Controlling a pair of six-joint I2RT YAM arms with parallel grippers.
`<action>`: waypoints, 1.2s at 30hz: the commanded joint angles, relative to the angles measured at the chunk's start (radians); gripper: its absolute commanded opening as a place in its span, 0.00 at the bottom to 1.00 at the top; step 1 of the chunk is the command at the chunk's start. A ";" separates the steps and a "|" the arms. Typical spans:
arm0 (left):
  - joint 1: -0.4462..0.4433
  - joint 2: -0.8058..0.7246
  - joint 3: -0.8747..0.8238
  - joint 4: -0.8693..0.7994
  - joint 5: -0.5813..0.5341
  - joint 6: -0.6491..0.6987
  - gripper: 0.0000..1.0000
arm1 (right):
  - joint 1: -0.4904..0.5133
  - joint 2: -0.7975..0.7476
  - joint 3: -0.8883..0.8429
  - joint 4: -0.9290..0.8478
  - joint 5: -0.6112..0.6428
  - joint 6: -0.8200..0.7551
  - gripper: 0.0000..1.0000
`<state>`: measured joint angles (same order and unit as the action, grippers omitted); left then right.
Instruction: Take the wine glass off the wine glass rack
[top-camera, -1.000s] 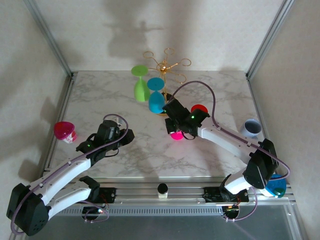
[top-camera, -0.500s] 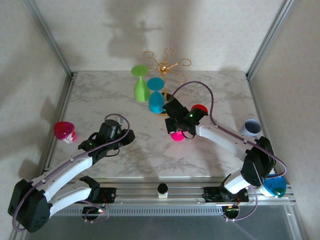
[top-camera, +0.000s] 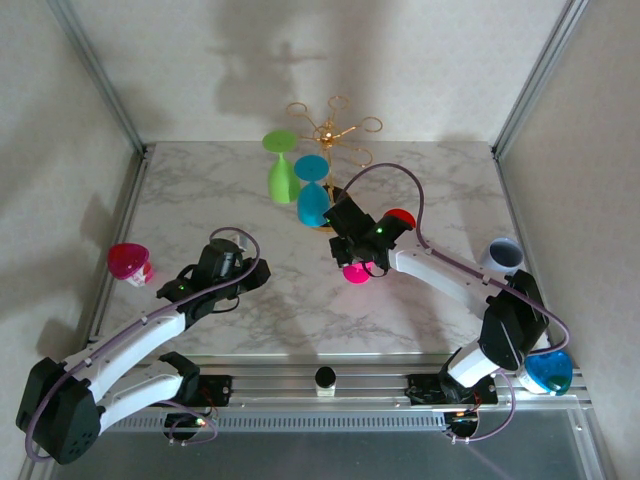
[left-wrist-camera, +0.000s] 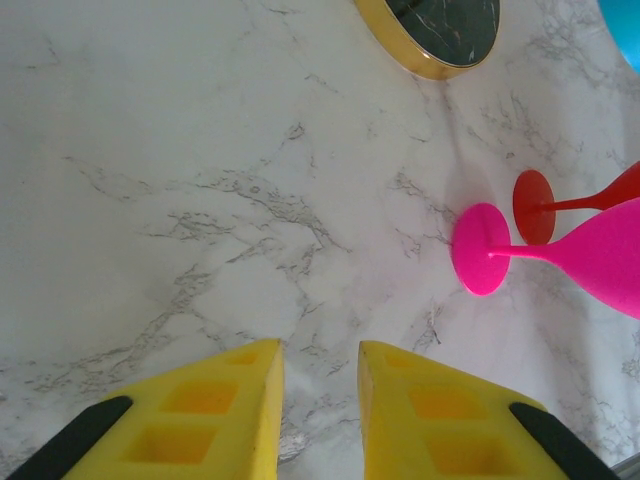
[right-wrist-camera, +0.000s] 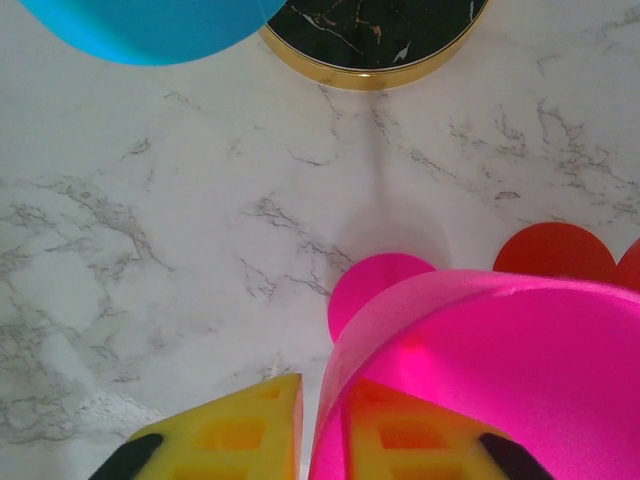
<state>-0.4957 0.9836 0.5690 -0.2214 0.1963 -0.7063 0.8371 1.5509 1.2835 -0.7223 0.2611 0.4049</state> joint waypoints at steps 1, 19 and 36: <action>0.008 0.002 0.026 0.007 -0.017 0.014 0.27 | -0.007 0.010 0.007 -0.016 0.006 0.002 0.23; 0.008 -0.010 0.017 0.011 -0.017 0.010 0.27 | -0.008 -0.025 0.044 -0.050 0.035 -0.002 0.41; 0.008 -0.018 0.040 0.007 -0.021 0.009 0.27 | -0.009 -0.224 0.041 -0.070 0.001 0.026 0.48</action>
<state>-0.4957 0.9825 0.5690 -0.2207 0.1959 -0.7063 0.8356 1.3888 1.3113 -0.7753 0.2680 0.4103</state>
